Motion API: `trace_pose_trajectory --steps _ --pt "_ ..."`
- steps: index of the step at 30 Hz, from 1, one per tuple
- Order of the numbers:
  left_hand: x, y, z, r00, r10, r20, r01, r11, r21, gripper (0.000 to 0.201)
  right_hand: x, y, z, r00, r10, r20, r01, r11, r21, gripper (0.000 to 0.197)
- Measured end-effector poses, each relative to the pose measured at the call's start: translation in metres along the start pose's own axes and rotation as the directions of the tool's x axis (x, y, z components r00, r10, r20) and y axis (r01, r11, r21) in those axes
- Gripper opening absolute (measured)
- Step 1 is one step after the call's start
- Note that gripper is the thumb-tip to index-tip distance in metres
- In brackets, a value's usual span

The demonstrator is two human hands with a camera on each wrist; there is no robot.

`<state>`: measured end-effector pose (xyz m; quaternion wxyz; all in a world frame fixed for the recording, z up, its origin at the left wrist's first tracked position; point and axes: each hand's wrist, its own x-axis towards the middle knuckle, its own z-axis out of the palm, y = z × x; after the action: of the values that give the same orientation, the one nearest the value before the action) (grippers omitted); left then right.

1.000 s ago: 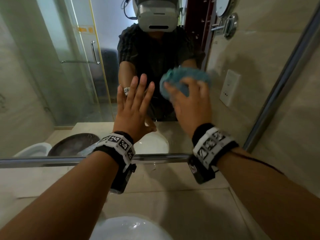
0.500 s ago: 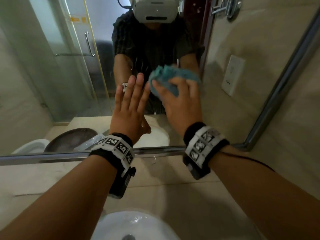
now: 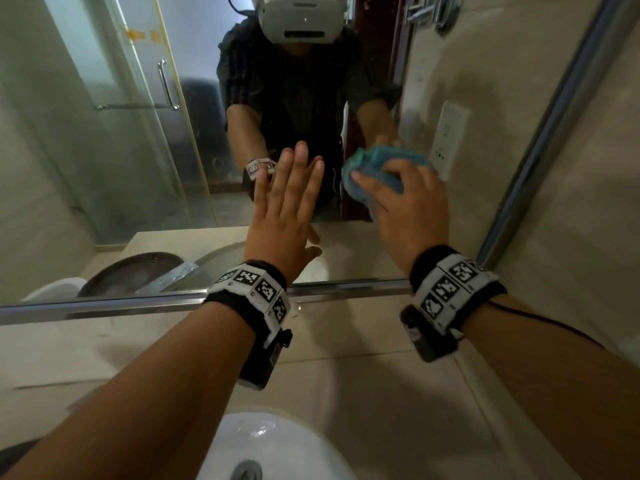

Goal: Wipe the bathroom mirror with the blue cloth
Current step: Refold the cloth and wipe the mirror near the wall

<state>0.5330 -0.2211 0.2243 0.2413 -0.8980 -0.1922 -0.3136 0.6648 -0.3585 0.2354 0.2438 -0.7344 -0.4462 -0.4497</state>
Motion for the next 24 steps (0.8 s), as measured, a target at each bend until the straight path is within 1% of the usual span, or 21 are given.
trace_pose_trajectory --steps 1,2,3,4,5,6,8,9,11,13,14,15,16,17,18,19,20,21,22,23,24 --pt "0.003 0.005 0.003 1.000 -0.023 0.001 0.023 1.000 -0.010 0.130 0.005 -0.004 0.002 0.999 0.037 -0.033 -0.037 0.999 0.024 0.044" --pt "0.005 0.008 0.006 0.999 -0.047 0.004 0.047 0.999 -0.017 0.132 0.002 -0.008 0.006 0.998 0.043 -0.037 -0.041 0.999 0.031 0.044" --pt "0.006 0.010 0.010 0.998 -0.064 0.007 0.064 0.998 -0.026 0.134 -0.012 -0.010 0.016 1.000 0.021 0.006 -0.021 0.999 0.041 0.041" --pt "0.006 0.011 0.013 0.997 -0.073 0.004 0.074 0.997 -0.037 0.136 -0.034 -0.007 0.028 0.997 -0.035 0.072 0.031 0.998 0.059 0.039" --pt "0.007 0.011 0.017 0.997 -0.074 -0.003 0.074 0.996 -0.043 0.137 -0.060 -0.001 0.040 0.982 -0.120 0.148 0.110 0.991 0.075 0.036" --pt "0.008 0.010 0.019 0.998 -0.070 -0.006 0.070 0.997 -0.042 0.137 -0.083 0.008 0.048 0.952 -0.209 0.224 0.198 0.978 0.072 0.036" --pt "0.008 0.009 0.018 0.997 -0.073 0.015 0.073 0.997 -0.031 0.139 -0.110 0.024 0.054 0.879 -0.357 0.317 0.359 0.932 0.053 0.049" --pt "0.008 0.009 0.017 0.997 -0.076 0.023 0.076 0.997 -0.027 0.140 -0.109 0.027 0.051 0.875 -0.364 0.320 0.359 0.930 0.076 0.054" --pt "0.008 0.010 0.015 0.996 -0.081 0.030 0.081 0.996 -0.020 0.141 -0.086 0.019 0.037 0.930 -0.264 0.255 0.246 0.964 0.099 0.055" --pt "0.007 0.011 0.015 0.996 -0.079 0.034 0.080 0.997 -0.020 0.141 -0.043 0.004 0.017 0.994 -0.054 0.100 0.044 0.994 0.102 0.052" --pt "0.007 0.011 0.016 0.996 -0.080 0.028 0.081 0.997 -0.017 0.141 -0.018 0.000 0.008 0.997 0.072 0.018 -0.074 0.990 0.117 0.050" --pt "0.007 0.011 0.016 0.996 -0.082 0.023 0.082 0.997 -0.015 0.141 0.003 -0.002 0.003 0.980 0.190 -0.055 -0.180 0.972 0.149 0.048" --pt "0.007 0.011 0.017 0.997 -0.081 0.020 0.081 0.997 -0.014 0.141 0.016 -0.003 0.002 0.954 0.280 -0.109 -0.258 0.948 0.185 0.048" --pt "0.007 0.011 0.017 0.997 -0.080 0.016 0.080 0.997 -0.012 0.141 0.022 -0.005 0.003 0.937 0.322 -0.136 -0.293 0.936 0.194 0.048" --pt "0.007 0.010 0.018 0.997 -0.079 0.012 0.079 0.997 -0.012 0.141 0.018 -0.009 0.006 0.942 0.310 -0.127 -0.286 0.942 0.179 0.048" --pt "0.007 0.010 0.019 0.997 -0.077 0.007 0.077 0.997 -0.016 0.141 0.003 -0.012 0.014 0.967 0.246 -0.060 -0.235 0.961 0.144 0.046" --pt "0.007 0.009 0.019 0.997 -0.076 0.001 0.076 0.997 -0.021 0.139 -0.019 -0.013 0.023 0.983 0.171 0.059 -0.179 0.972 0.155 0.039" --pt "0.007 0.009 0.020 0.997 -0.077 -0.004 0.077 0.997 -0.024 0.137 -0.044 -0.011 0.031 0.978 0.059 0.200 -0.092 0.983 0.158 0.033" --pt "0.007 0.008 0.020 0.997 -0.077 -0.003 0.077 0.997 -0.027 0.136 -0.068 -0.007 0.035 0.944 -0.056 0.325 0.003 0.987 0.161 0.031" --pt "0.007 0.008 0.019 0.997 -0.077 0.001 0.077 0.997 -0.032 0.136 -0.088 0.003 0.038 0.896 -0.152 0.417 0.090 0.982 0.164 0.033" --pt "0.007 0.008 0.019 0.997 -0.077 0.009 0.077 0.996 -0.035 0.137 -0.099 0.015 0.038 0.862 -0.237 0.448 0.169 0.968 0.188 0.041"
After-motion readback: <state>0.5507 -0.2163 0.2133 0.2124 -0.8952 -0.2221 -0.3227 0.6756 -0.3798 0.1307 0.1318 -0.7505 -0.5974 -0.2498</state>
